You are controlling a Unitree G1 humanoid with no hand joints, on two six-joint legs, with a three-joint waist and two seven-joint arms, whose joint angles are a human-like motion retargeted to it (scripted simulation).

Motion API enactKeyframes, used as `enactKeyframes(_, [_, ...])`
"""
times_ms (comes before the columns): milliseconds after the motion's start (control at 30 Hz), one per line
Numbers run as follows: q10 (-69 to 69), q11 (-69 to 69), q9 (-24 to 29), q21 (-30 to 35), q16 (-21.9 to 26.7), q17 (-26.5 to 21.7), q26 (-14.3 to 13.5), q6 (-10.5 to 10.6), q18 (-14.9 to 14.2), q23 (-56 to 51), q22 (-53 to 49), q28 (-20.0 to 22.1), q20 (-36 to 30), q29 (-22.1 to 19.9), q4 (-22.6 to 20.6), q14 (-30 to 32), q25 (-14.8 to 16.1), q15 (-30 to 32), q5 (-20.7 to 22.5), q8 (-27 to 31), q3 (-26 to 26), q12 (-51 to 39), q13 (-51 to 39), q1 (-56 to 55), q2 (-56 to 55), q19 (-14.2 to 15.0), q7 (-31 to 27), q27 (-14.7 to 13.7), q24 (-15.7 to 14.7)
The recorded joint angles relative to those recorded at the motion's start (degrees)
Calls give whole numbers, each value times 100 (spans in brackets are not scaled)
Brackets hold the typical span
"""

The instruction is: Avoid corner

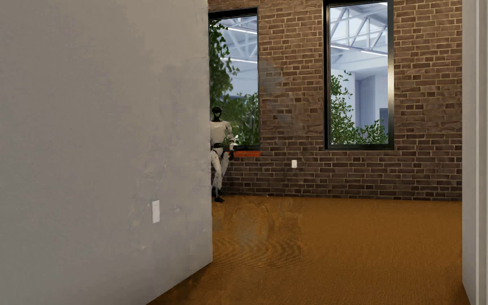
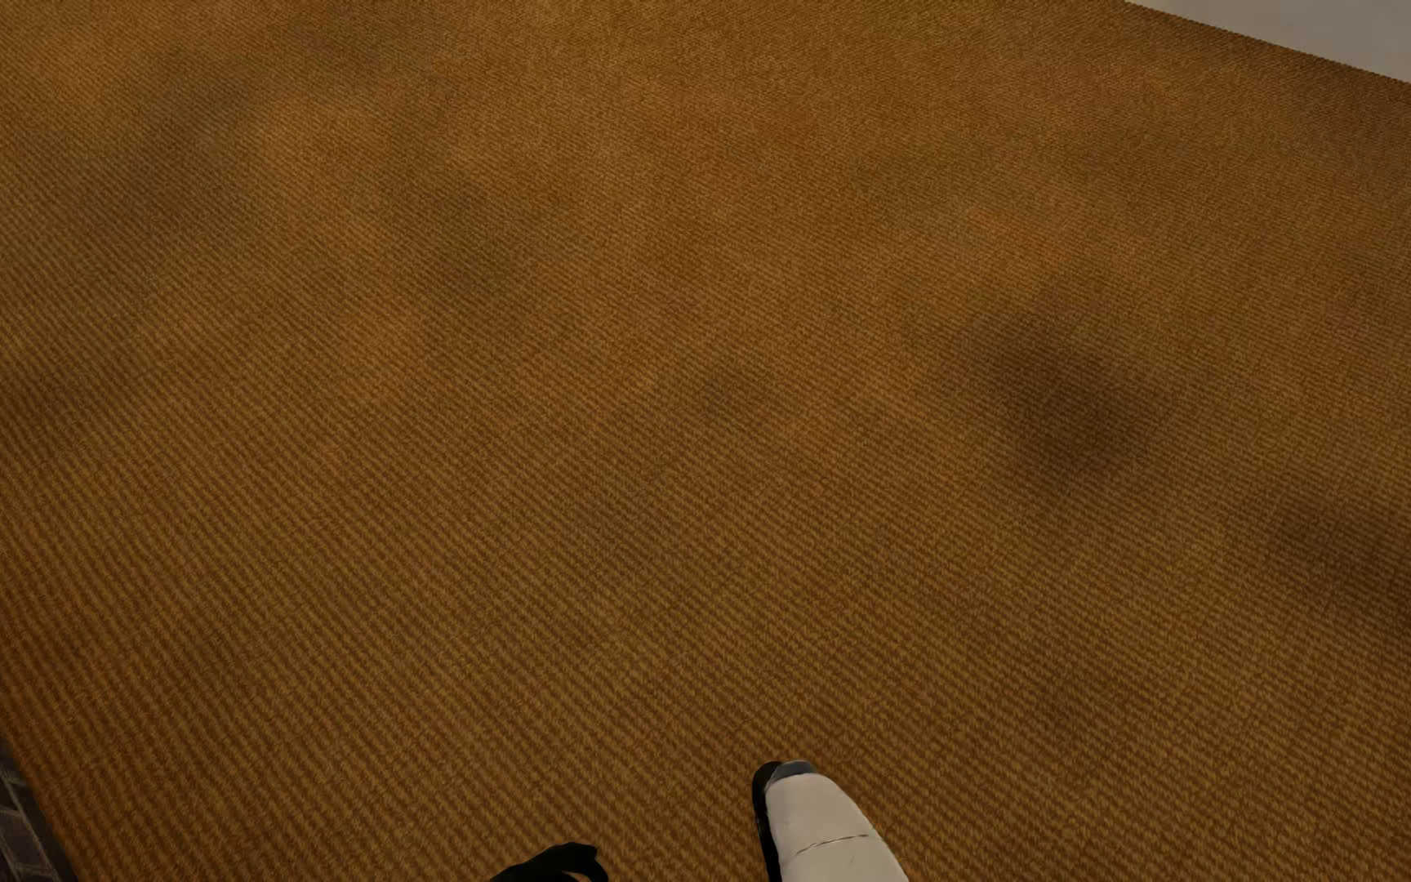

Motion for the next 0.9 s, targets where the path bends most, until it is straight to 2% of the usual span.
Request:
enactKeyframes(33, [21, 253, -32, -139, -3, 30, 0, -4, 0, 52, 256, 0, 229, 0, 79, 129, 0, -97, -6, 0, -83, 43, 88, 167, -82, 0, 0, 0, 0])
enactKeyframes(67, [144, 614, -72, -214, -62, 16, 0, 52, 0, 132, 360, 0, 162, 0, 188, 467, 0, -113, -5, 0, -221, 110, 109, 240, -101, 0, 0, 0, 0])
enactKeyframes(100, [457, 956, -131, -196, -85, 9, 0, 123, 0, 193, 508, 0, -11, 0, 213, 1036, 0, -185, 23, 0, -299, 257, 79, 141, -186, 0, 0, 0, 0])
enactKeyframes(133, [995, 1279, -120, -96, -134, 6, 0, 247, 0, 315, 812, 0, -124, 0, 399, 1894, 0, -365, 192, 0, -271, 314, 50, 57, -13, 0, 0, 0, 0])
enactKeyframes(167, [1848, 1440, -132, -62, -158, 11, 0, 200, 0, 362, 1034, 0, -210, 0, 421, 2904, 0, -609, 285, 0, -158, 446, 2, -266, 218, 0, 0, 0, 0])
enactKeyframes(200, [3017, 1394, -133, -109, -166, 70, 0, 113, 0, 306, 1311, 0, -247, 0, 420, 3610, 0, -805, 408, 0, 26, 513, -45, -834, 542, 0, 0, 0, 0])
enactKeyframes(233, [4287, 1353, -35, -110, -104, 47, 0, 108, 0, 113, 1288, 0, -341, 0, 451, 3754, 0, -993, 504, 0, 155, 624, -79, -1459, 935, 0, 0, 0, 0])
enactKeyframes(267, [5145, 1166, 30, -140, -101, 81, 0, 26, 0, -70, 1338, 0, -224, 0, 444, 3574, 0, -1140, 639, 0, 468, 761, -149, -2047, 1397, 0, 0, 0, 0])
enactKeyframes(300, [5489, 908, 20, -124, -138, 80, 0, -70, 0, -269, 1320, 0, -59, 0, 355, 3460, 0, -1214, 630, 0, 816, 925, -204, -2672, 1880, 0, 0, 0, 0])
enactKeyframes(333, [5254, 512, 89, -198, -97, 66, 0, -196, 0, -474, 1348, 0, -178, 0, 280, 3419, 0, -1209, 628, 0, 1055, 965, -337, -3274, 2386, 0, 0, 0, 0])
enactKeyframes(367, [4532, 110, 133, -335, -87, 48, 0, -246, 0, -707, 1451, 0, -263, 0, 203, 3653, 0, -1099, 630, 0, 1442, 986, -333, -3716, 2941, 0, 0, 0, 0])
enactKeyframes(433, [2390, -583, 115, -370, -22, -40, 0, -377, 0, -1132, 1335, 0, -149, 0, 205, 4365, 0, -1217, 554, 0, 1973, 1221, -420, -4361, 3969, 0, 0, 0, 0])
enactKeyframes(467, [1412, -797, 57, -421, -19, -110, 0, -396, 0, -1338, 1313, 0, -130, 0, 233, 4059, 0, -1355, 518, 0, 2179, 1250, -499, -4624, 4368, 0, 0, 0, 0])
enactKeyframes(533, [462, -924, -3, -429, 24, -217, 0, -429, 0, -1543, 1244, 0, -138, 0, 315, 1934, 0, -1647, 438, 0, 2462, 1342, -704, -4984, 5063, 0, 0, 0, 0])
enactKeyframes(567, [695, -859, -25, -501, 3, -208, 0, -458, 0, -1565, 1254, 0, -37, 0, 499, 1906, 0, -1626, 446, 0, 2583, 1322, -851, -5035, 5117, 0, 0, 0, 0])
enactKeyframes(600, [670, -692, 15, -562, 10, -184, 0, -473, 0, -1460, 1301, 0, -100, 0, 362, 2906, 0, -1510, 340, 0, 2762, 1392, -807, -5231, 5439, 0, 0, 0, 0])
enactKeyframes(633, [1170, -338, -50, -705, -28, -145, 0, -533, 0, -1381, 1346, 0, -87, 0, 360, 4039, 0, -1029, 221, 0, 2889, 1362, -749, -5470, 5351, 0, 0, 0, 0])
enactKeyframes(667, [1621, 281, -116, -737, -46, -21, 0, -731, 0, -1163, 1496, 0, -98, 0, 126, 4555, 0, -140, -17, 0, 2770, 1377, -685, -5481, 5229, 0, 0, 0, 0])
enactKeyframes(700, [1885, 1255, -168, -676, -63, 1, 0, -739, 0, -935, 1610, 0, -242, 0, -82, 4526, 0, 784, -43, 0, 2528, 1317, -557, -5264, 4910, 0, 0, 0, 0])
enactKeyframes(733, [1975, 2440, -223, -488, -94, -27, 0, -741, 0, -822, 1644, 0, -260, 0, -344, 4366, 0, 1202, -146, 0, 2324, 1249, -480, -4987, 4264, 0, 0, 0, 0])
enactKeyframes(767, [1887, 3500, -248, -577, -187, 0, 0, -801, 0, -876, 1719, 0, 116, 0, -553, 3985, 0, 715, -305, 0, 2109, 1198, -305, -4564, 3617, 0, 0, 0, 0])
enactKeyframes(800, [1588, 3949, -156, -475, -162, -5, 0, -697, 0, -785, 1638, 0, 143, 0, -582, 3541, 0, -78, -207, 0, 1826, 1108, -261, -3834, 3167, 0, 0, 0, 0])
enactKeyframes(833, [1299, 4017, -134, -395, -126, -7, 0, -545, 0, -701, 1600, 0, 143, 0, -531, 3101, 0, -568, -87, 0, 1518, 958, -200, -3226, 2597, 0, 0, 0, 0])
enactKeyframes(900, [679, 2935, -56, -429, 64, -53, 0, -265, 0, -614, 978, 0, 168, 0, -312, 2245, 0, -745, 41, 0, 795, 833, -38, -1983, 1858, 0, 0, 0, 0])
